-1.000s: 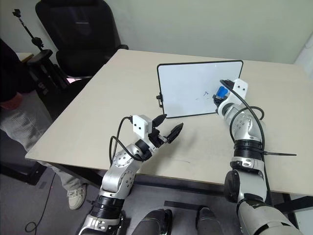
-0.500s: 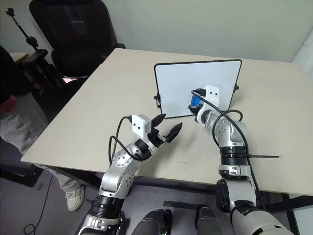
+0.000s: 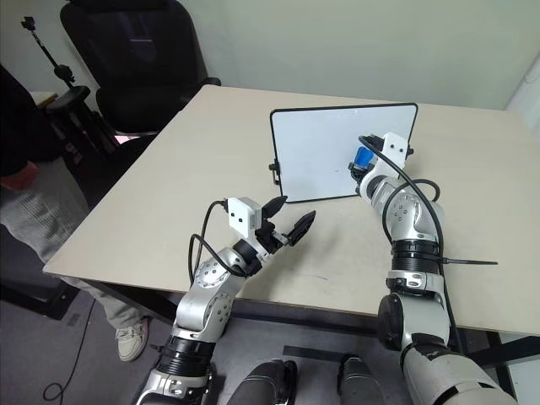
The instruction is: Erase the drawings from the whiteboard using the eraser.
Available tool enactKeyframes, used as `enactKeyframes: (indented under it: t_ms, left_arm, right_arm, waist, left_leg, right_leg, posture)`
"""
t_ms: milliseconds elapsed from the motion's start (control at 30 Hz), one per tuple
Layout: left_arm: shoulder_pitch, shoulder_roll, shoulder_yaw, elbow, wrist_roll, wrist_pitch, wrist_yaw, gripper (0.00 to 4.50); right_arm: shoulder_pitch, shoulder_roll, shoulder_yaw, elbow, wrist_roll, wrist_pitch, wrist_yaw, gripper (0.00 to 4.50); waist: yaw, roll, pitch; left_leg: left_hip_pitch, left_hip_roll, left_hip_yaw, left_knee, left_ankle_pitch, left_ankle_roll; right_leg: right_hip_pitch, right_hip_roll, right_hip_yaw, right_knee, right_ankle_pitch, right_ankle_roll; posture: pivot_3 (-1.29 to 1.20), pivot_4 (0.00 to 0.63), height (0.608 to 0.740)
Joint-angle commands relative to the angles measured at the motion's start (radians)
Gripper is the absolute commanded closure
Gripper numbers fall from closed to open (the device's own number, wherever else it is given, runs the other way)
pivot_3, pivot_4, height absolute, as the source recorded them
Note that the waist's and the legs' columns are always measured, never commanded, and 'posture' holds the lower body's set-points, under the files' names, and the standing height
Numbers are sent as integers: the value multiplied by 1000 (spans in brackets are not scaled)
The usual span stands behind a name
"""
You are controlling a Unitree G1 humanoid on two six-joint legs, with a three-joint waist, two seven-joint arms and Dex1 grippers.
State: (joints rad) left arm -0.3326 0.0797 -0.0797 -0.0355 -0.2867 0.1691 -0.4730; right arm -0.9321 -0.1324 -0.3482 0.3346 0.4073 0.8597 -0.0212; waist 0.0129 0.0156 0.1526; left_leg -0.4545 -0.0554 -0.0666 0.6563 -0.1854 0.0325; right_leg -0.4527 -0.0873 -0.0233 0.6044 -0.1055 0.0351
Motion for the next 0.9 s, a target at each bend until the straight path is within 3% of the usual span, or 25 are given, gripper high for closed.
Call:
enactKeyframes:
  t_ms: [33, 333, 633, 900]
  left_arm:
    - [-12, -2, 4, -22, -2, -17, 2, 0]
    - [-7, 1, 8, -27, -1, -20, 6, 0]
    - [-5, 7, 9, -29, -3, -20, 6, 0]
    - [-11, 5, 2, -18, -2, -23, 2, 0]
  right_arm:
    - [-14, 14, 30, -29, -3, -1, -5, 4083]
    - [16, 59, 105, -68, -9, 52, 11, 4083]
    - [-29, -8, -10, 38, -12, -24, -60, 4083]
    - [-53, -35, -39, 84, -6, -44, -89, 4083]
  waist:
    - [0, 0, 0]
    - [-9, 0, 0]
    - [-3, 0, 0]
    - [0, 0, 0]
  left_leg:
    - [0, 0, 0, 0, 0, 0]
    - [0, 0, 0, 0, 0, 0]
    - [0, 0, 0, 0, 0, 0]
    - [0, 0, 0, 0, 0, 0]
  right_leg:
    - [0, 0, 0, 0, 0, 0]
    - [-1, 0, 0, 1, -1, 1]
    - [-1, 0, 0, 1, 5, -8]
    - [-1, 0, 0, 1, 1, -2]
  posture:
    - [0, 150, 740]
    - [0, 150, 740]
    - [0, 150, 740]
    - [0, 150, 740]
